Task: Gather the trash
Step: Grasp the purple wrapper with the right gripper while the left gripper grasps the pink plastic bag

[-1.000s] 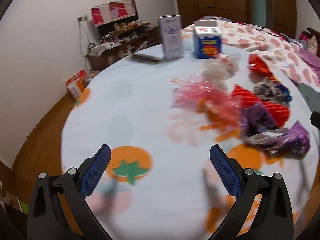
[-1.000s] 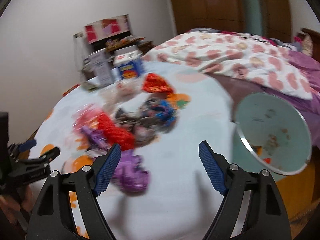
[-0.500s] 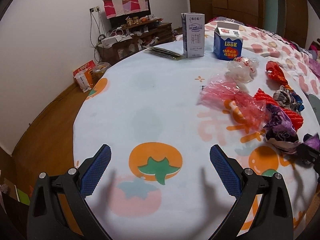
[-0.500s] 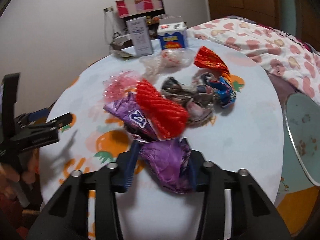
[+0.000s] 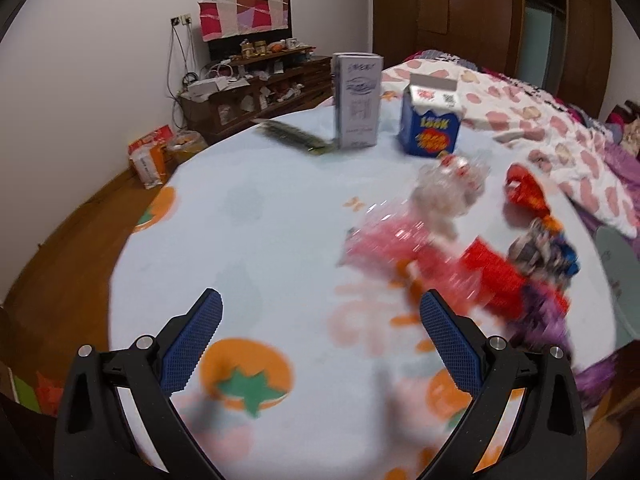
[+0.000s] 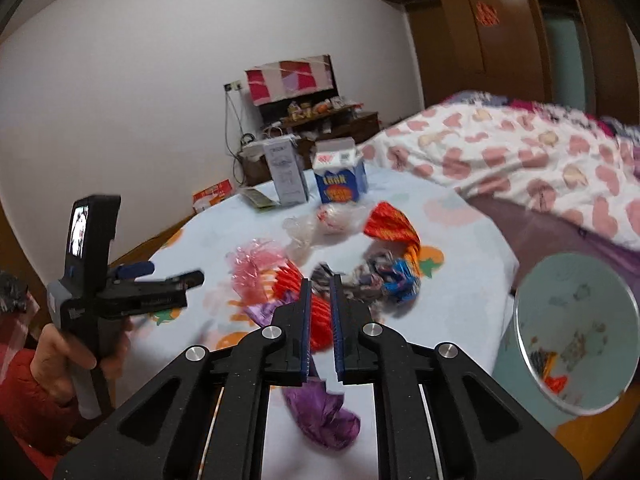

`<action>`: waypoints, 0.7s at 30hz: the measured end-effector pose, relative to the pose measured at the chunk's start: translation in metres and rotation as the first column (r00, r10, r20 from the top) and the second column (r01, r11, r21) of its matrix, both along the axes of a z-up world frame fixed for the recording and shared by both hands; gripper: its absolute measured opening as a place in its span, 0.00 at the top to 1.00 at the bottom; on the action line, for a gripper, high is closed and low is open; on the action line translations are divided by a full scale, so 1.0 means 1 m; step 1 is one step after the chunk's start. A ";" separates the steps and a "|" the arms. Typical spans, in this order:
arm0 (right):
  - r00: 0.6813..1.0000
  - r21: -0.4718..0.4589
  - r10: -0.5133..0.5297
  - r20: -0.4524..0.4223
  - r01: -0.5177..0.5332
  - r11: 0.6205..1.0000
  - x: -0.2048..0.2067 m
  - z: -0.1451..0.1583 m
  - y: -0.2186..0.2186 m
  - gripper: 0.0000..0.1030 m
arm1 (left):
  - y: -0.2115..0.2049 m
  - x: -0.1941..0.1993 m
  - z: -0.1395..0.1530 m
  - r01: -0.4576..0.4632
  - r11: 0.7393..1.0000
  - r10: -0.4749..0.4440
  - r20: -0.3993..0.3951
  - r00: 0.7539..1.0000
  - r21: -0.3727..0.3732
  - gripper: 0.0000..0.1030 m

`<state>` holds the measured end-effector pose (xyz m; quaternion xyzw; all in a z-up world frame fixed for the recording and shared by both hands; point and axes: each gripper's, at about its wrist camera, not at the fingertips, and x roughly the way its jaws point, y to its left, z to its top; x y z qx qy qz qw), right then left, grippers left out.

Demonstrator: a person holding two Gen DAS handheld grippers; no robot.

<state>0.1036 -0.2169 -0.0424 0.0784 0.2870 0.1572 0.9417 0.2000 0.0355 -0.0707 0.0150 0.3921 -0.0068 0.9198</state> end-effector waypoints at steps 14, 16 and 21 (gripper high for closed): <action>0.963 -0.174 0.141 -0.231 -0.184 0.967 0.010 -0.072 0.041 0.74 | -0.038 0.034 -0.027 0.018 0.998 -0.022 -0.063 0.998 -0.053 0.13; 0.961 -0.165 0.149 -0.234 -0.190 0.968 0.008 -0.070 0.041 0.76 | -0.034 0.032 -0.028 0.036 0.997 -0.040 -0.060 0.997 -0.065 0.24; 0.973 -0.099 0.168 -0.161 -0.185 0.978 -0.007 -0.046 0.031 0.78 | -0.035 0.031 -0.022 0.039 0.994 -0.046 -0.071 0.996 -0.100 0.26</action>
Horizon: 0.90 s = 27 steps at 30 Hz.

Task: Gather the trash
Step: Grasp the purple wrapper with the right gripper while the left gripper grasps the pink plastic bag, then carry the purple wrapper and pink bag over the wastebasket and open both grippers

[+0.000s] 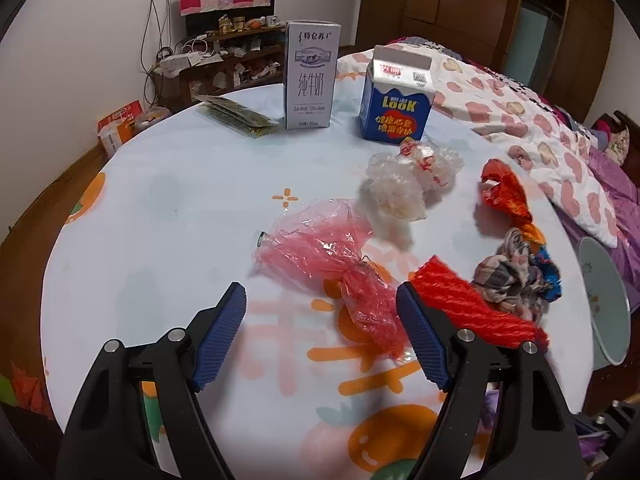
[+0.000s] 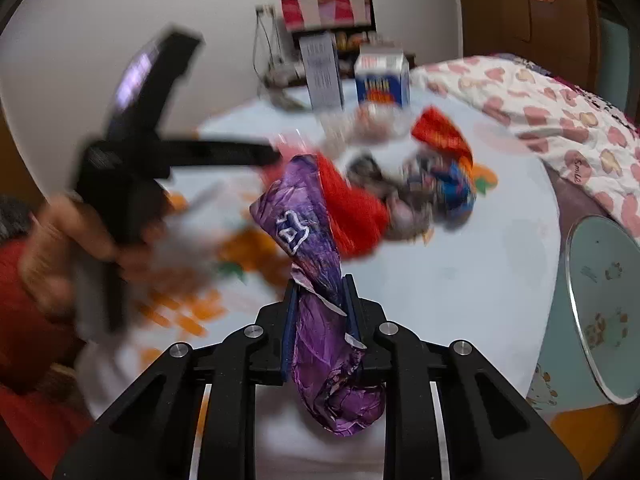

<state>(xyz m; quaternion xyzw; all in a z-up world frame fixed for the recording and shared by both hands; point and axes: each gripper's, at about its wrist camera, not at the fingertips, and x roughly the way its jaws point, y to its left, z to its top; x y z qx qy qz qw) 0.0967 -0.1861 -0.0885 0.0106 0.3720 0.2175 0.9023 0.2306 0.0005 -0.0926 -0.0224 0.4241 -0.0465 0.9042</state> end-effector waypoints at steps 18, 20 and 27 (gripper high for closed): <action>0.888 0.136 -0.436 0.147 0.419 0.898 -0.020 0.052 -0.094 0.78 | -0.018 0.003 -0.008 0.087 0.995 -0.085 0.025 0.996 -0.052 0.68; 0.879 0.149 -0.456 0.141 0.437 0.887 -0.019 0.049 -0.097 0.78 | -0.012 -0.003 -0.003 0.084 0.995 -0.082 0.042 0.996 -0.052 0.69; 0.830 0.130 -0.528 0.179 0.512 0.849 -0.020 0.049 -0.106 0.78 | 0.010 -0.033 0.022 0.076 0.997 -0.073 0.106 0.992 -0.028 0.69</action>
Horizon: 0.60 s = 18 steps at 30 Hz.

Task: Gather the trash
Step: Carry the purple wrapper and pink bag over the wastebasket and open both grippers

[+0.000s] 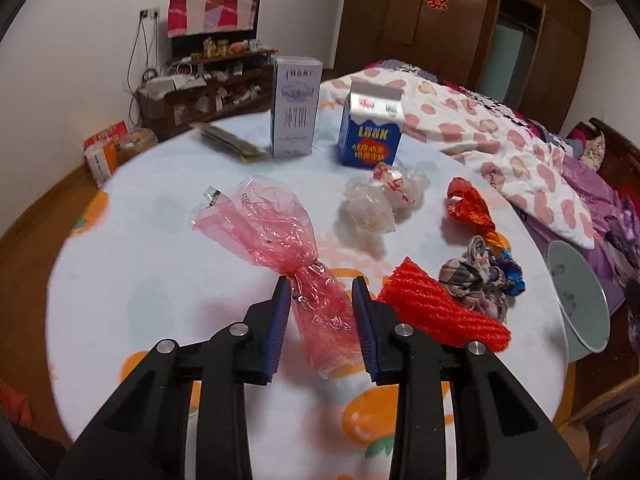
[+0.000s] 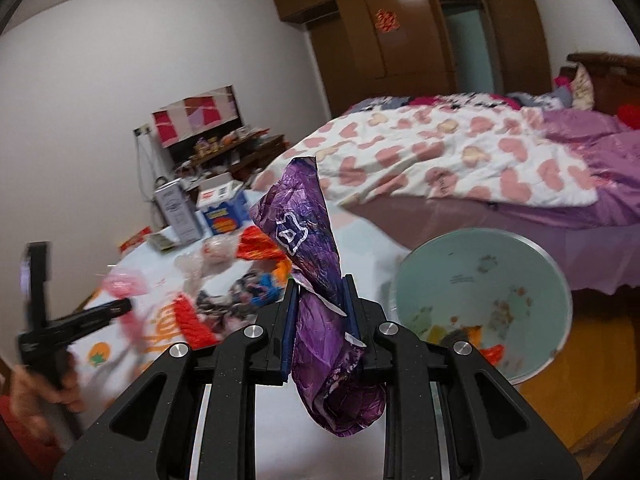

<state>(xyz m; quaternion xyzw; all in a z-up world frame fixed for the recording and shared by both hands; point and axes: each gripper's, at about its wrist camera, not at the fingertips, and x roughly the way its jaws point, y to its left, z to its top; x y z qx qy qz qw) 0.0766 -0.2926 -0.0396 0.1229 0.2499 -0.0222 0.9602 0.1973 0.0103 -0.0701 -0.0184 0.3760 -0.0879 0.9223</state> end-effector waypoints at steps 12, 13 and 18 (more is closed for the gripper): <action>0.995 0.011 -0.094 -0.031 0.094 0.995 -0.005 -0.007 -0.033 0.78 | -0.085 -0.035 0.025 0.266 0.962 -0.269 0.056 0.961 0.064 0.69; 0.994 0.014 -0.101 -0.032 0.101 0.995 -0.006 -0.008 -0.036 0.78 | -0.093 -0.036 0.026 0.282 0.957 -0.286 0.056 0.957 0.067 0.69; 0.989 0.024 -0.139 -0.043 0.141 0.990 -0.014 -0.010 -0.053 0.78 | -0.131 -0.041 0.029 0.361 0.930 -0.365 0.060 0.929 0.067 0.69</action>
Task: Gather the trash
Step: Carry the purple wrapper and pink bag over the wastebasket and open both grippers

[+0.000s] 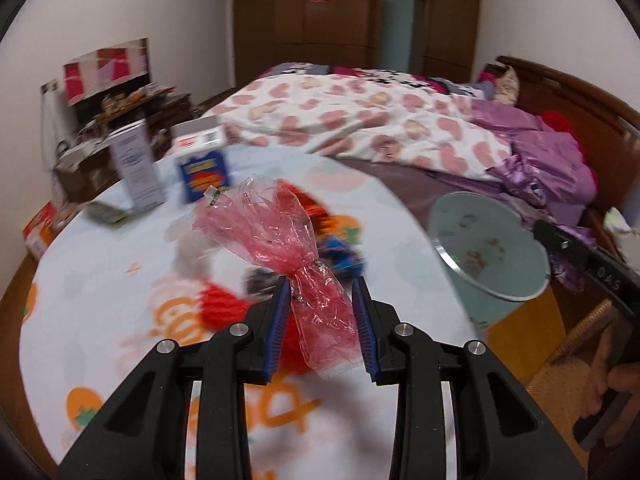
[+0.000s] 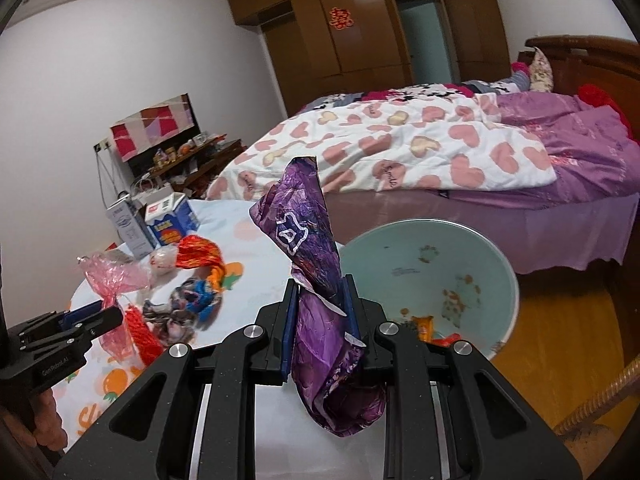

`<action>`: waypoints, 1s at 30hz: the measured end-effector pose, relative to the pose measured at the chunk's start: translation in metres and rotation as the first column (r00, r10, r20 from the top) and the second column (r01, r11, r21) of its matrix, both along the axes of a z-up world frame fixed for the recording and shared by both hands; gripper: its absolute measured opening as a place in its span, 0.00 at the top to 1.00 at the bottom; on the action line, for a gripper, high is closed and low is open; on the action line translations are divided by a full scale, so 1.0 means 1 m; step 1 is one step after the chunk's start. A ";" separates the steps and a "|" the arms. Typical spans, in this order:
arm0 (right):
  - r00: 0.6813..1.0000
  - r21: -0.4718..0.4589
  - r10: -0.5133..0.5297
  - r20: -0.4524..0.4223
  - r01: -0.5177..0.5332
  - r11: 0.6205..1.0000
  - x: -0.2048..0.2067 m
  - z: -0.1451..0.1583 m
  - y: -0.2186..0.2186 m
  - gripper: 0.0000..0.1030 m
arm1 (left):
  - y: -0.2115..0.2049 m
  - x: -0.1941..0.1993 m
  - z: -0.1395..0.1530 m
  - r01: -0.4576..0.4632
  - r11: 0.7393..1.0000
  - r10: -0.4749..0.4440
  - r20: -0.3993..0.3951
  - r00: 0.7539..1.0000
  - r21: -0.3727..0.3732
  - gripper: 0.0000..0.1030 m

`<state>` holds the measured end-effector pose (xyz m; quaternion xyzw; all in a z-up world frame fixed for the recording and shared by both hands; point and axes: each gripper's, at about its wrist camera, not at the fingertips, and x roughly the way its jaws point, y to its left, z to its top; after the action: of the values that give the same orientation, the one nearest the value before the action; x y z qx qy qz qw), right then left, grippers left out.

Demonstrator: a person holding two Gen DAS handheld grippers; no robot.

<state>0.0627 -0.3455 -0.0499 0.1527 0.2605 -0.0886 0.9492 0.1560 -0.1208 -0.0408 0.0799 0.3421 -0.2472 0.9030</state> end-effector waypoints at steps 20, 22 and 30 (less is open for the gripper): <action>0.989 0.030 -0.142 -0.050 0.144 0.989 -0.021 -0.021 -0.076 0.78 | -0.139 -0.010 -0.015 0.229 0.973 -0.228 -0.035 0.973 0.035 0.69; 0.987 0.031 -0.150 -0.059 0.152 0.988 -0.020 -0.024 -0.081 0.78 | -0.150 -0.009 -0.019 0.243 0.969 -0.241 -0.044 0.969 0.039 0.69; 0.980 0.047 -0.176 -0.092 0.181 0.982 -0.013 -0.041 -0.103 0.78 | -0.190 0.003 -0.040 0.265 0.962 -0.258 -0.100 0.961 0.064 0.69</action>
<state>0.0496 -0.4483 -0.0909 0.1978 0.2892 -0.1730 0.9205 0.1586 -0.3109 -0.0806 0.1479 0.3782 -0.3545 0.8422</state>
